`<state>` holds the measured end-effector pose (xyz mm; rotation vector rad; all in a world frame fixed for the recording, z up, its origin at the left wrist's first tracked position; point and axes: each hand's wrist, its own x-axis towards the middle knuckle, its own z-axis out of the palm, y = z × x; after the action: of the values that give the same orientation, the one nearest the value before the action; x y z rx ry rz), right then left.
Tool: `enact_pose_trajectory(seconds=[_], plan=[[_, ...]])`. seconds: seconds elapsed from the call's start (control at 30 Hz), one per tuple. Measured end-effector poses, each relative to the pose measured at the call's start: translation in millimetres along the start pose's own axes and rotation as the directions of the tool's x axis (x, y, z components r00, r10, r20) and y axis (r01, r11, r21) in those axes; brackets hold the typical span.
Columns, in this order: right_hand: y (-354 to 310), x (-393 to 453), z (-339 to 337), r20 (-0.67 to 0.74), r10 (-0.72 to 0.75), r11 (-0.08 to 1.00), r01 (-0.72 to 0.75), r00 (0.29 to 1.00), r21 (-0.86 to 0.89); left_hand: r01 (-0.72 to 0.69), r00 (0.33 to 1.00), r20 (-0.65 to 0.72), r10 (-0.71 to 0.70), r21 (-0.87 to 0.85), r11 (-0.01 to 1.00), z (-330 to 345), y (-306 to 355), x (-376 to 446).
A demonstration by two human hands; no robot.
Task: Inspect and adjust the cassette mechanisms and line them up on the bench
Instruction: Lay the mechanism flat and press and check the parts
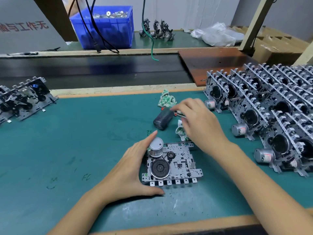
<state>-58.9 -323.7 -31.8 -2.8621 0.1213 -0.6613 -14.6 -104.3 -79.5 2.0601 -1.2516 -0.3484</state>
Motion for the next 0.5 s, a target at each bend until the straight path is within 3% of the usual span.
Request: enact_pose_trajectory(seconds=[0.17,0.27,0.4,0.5], plan=[[0,46,27,0.244,-0.163,0.946,0.222,0.956,-0.235,-0.004,1.0,-0.018,0.003,-0.012,1.0,0,0,1],[3,52,38,0.306,-0.216,0.891,0.316,0.927,-0.327,-0.004,1.0,-0.024,0.004,-0.02,1.0,0,-1,0],[5,40,40,0.198,-0.231,0.92,0.281,0.953,-0.275,-0.007,1.0,-0.025,0.006,-0.029,1.0,0,0,1],[1,22,28,-0.073,-0.089,0.996,0.09,0.993,0.022,-0.01,1.0,-0.02,0.009,-0.03,0.999,0,0,1]])
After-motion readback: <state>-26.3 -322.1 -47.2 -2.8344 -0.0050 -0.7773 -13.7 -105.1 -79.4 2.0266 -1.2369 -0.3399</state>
